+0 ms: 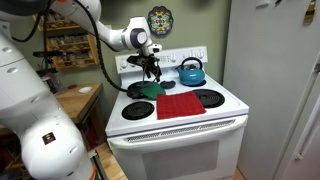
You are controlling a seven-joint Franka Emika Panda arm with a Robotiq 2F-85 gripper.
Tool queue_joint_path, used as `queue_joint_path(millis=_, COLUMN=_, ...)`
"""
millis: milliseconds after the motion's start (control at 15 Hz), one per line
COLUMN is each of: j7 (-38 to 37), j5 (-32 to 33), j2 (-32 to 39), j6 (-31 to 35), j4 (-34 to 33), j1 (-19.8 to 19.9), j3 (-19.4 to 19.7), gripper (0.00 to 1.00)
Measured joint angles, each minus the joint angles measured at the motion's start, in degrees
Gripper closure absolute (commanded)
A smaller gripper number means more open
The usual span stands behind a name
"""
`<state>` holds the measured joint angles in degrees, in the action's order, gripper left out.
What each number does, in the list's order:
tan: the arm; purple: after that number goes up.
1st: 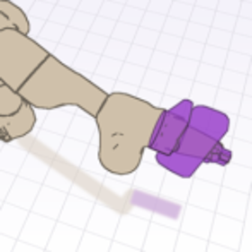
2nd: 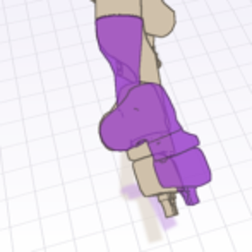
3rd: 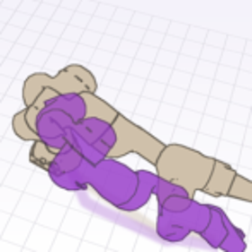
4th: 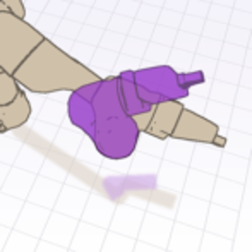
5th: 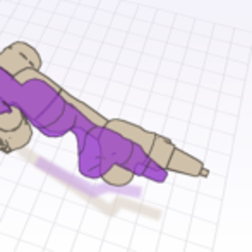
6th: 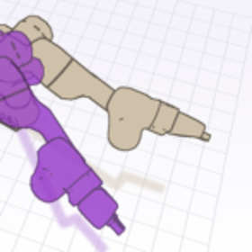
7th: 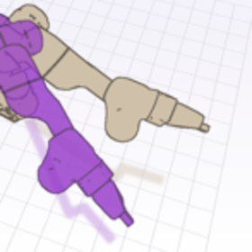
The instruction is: Fold the red towel on the stove twice
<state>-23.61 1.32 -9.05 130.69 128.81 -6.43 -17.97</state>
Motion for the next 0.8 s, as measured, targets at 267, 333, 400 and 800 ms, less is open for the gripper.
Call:
queue_joint_path(millis=267, j7=-0.21, j5=2.59, j2=7.34, j6=-0.81, j4=-4.14, j1=-0.54, j3=0.23, gripper=0.0)
queue_joint_path(millis=333, j7=-0.21, j5=2.69, j2=9.12, j6=-1.28, j4=-5.03, j1=-0.91, j3=0.39, gripper=0.0)
queue_joint_path(millis=400, j7=-0.18, j5=2.76, j2=10.77, j6=-1.89, j4=-5.86, j1=-1.34, j3=0.58, gripper=0.0)
queue_joint_path(millis=800, j7=-0.06, j5=4.5, j2=16.17, j6=-3.16, j4=-8.89, j1=-3.13, j3=1.88, gripper=0.0)
